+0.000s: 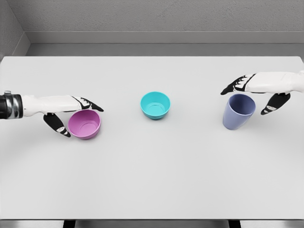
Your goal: Stacking bowl and cup with both arms
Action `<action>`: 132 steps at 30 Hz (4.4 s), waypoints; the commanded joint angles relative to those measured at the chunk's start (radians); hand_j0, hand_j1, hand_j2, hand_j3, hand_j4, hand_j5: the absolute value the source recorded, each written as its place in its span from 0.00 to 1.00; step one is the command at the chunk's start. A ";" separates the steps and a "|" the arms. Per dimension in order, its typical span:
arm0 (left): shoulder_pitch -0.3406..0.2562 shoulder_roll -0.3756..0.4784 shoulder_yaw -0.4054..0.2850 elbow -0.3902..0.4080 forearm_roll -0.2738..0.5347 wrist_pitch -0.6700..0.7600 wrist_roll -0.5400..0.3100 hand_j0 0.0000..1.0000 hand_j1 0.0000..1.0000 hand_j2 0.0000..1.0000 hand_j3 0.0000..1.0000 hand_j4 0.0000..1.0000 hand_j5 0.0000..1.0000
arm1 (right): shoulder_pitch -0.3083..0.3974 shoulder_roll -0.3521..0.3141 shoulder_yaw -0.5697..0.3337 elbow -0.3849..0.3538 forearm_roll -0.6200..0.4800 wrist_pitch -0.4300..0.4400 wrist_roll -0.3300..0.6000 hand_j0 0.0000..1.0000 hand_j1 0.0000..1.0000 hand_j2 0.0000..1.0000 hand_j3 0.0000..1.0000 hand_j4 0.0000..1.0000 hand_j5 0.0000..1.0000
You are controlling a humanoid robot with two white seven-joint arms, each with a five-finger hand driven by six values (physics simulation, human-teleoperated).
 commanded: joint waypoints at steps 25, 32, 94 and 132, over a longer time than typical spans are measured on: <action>0.000 -0.027 -0.010 0.028 -0.001 0.002 0.000 1.00 1.00 1.00 1.00 1.00 1.00 | 0.026 0.032 -0.004 0.029 0.022 0.002 0.004 1.00 1.00 1.00 1.00 1.00 1.00; 0.000 -0.027 -0.014 0.028 -0.001 0.002 0.000 1.00 1.00 1.00 1.00 1.00 1.00 | 0.032 0.030 -0.009 0.029 0.022 0.002 0.004 1.00 1.00 1.00 1.00 1.00 1.00; -0.083 -0.102 -0.022 0.041 -0.016 0.002 -0.011 0.66 0.66 0.66 0.66 0.66 0.66 | 0.051 0.089 -0.009 0.062 0.068 0.002 0.027 0.90 0.90 0.90 0.90 0.90 0.90; -0.233 -0.300 -0.102 0.137 -0.015 0.002 -0.012 0.67 0.67 0.67 0.67 0.67 0.67 | -0.020 0.078 -0.009 -0.009 0.088 0.002 0.044 0.66 0.66 0.66 0.66 0.66 0.66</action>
